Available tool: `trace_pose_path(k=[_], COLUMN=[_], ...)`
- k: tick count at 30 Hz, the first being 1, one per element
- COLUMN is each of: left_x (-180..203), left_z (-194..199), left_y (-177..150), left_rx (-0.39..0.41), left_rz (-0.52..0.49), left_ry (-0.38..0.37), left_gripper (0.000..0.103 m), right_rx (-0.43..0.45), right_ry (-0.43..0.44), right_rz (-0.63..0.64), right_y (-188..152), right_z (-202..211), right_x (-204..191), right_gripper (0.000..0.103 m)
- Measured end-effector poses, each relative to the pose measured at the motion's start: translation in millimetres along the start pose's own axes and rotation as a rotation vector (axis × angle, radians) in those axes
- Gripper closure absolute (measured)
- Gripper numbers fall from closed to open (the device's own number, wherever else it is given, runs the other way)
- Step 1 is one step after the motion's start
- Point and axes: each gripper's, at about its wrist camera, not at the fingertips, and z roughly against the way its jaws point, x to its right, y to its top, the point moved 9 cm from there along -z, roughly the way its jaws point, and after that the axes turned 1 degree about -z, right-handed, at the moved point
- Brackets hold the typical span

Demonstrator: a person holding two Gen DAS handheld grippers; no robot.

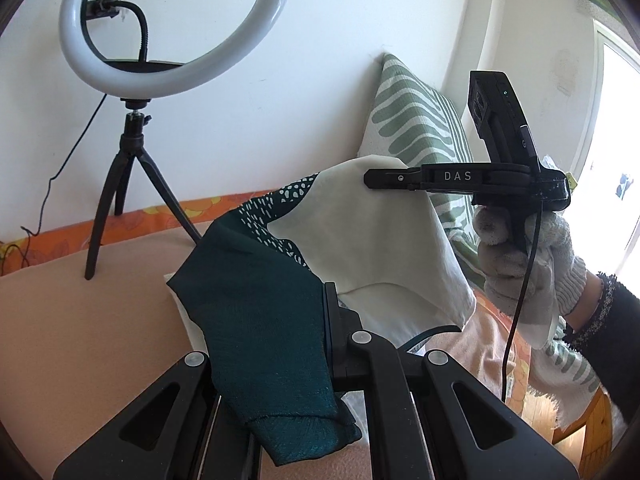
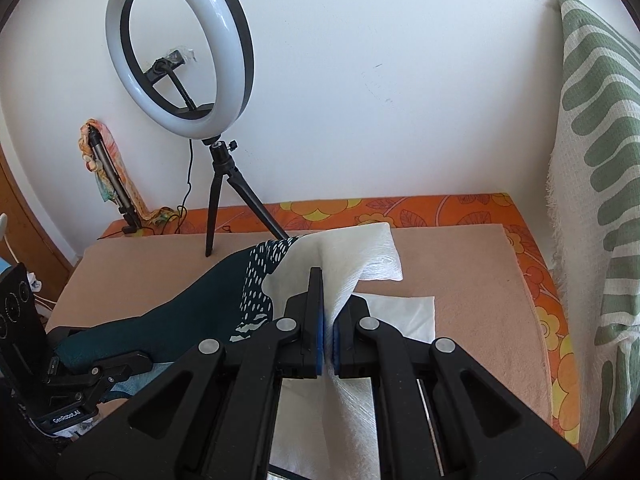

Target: Fold small clothes

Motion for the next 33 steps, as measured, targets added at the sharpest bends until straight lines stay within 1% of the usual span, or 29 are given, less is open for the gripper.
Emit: trace_pose_path(k=[6,7,8,9,10,11,12,13,14,15,19,22,26,31,33], left_x=[2.1,3.2,3.6,4.7,5.3,4.5,2.5,-1.9,-8.2,-13.8,-34.8,-45.7,-51.5,-48.2,-44.6], left_z=[-16.1,-16.9,-18.0,-17.8,-17.7,-15.9,-12.1,-8.4,-5.1,-0.8,11.3,19.7,32.2,45.9,53.6], left_y=[-20.8,-24.5,-26.9,-30.3,-32.5,-33.7,-34.0,-33.6,-32.6,-33.0,-39.0,-40.7,-38.9,-37.7,-37.3], left_rx=[-0.052,-0.069,-0.088,-0.107,-0.122,-0.125,-0.118,-0.112,-0.108,-0.105,-0.124,-0.127,-0.113,-0.104,-0.099], left_rz=[0.022,0.022,0.020,0.012,-0.001,-0.011,-0.017,-0.021,-0.021,-0.016,0.007,0.012,0.013,0.004,-0.004], left_ry=[-0.026,-0.029,-0.031,-0.026,-0.016,-0.001,0.020,0.051,0.089,0.118,0.161,0.189,0.209,0.215,0.215], left_gripper=[0.098,0.097,0.092,0.087,0.073,0.056,0.047,0.031,0.025,0.025,0.023,0.023,0.023,0.023,0.023], right_rx=[-0.064,-0.075,-0.087,-0.090,-0.101,-0.121,-0.135,-0.140,-0.139,-0.129,-0.101,-0.094,-0.075,-0.059,-0.053], right_ry=[0.013,0.017,0.011,-0.027,-0.060,-0.080,-0.107,-0.142,-0.168,-0.178,-0.186,-0.198,-0.206,-0.212,-0.218], right_rz=[-0.015,-0.016,-0.014,-0.011,-0.007,-0.004,-0.005,-0.007,-0.015,-0.031,-0.065,-0.057,-0.042,-0.058,-0.067], right_y=[-15.7,-17.8,-19.1,-19.5,-21.3,-23.3,-24.5,-24.7,-24.5,-24.4,-23.5,-24.6,-25.3,-28.0,-30.9], right_z=[-31.2,-35.2,-39.3,-42.0,-44.3,-47.0,-48.3,-48.2,-46.4,-42.2,-28.5,-20.7,-11.3,-0.2,6.5], right_x=[27.2,31.3,35.5,42.0,48.2,52.9,58.1,63.3,68.6,75.0,82.8,80.9,72.1,62.5,58.1], right_gripper=[0.099,0.099,0.099,0.099,0.099,0.093,0.080,0.069,0.051,0.047,0.047,0.047,0.047,0.047,0.045])
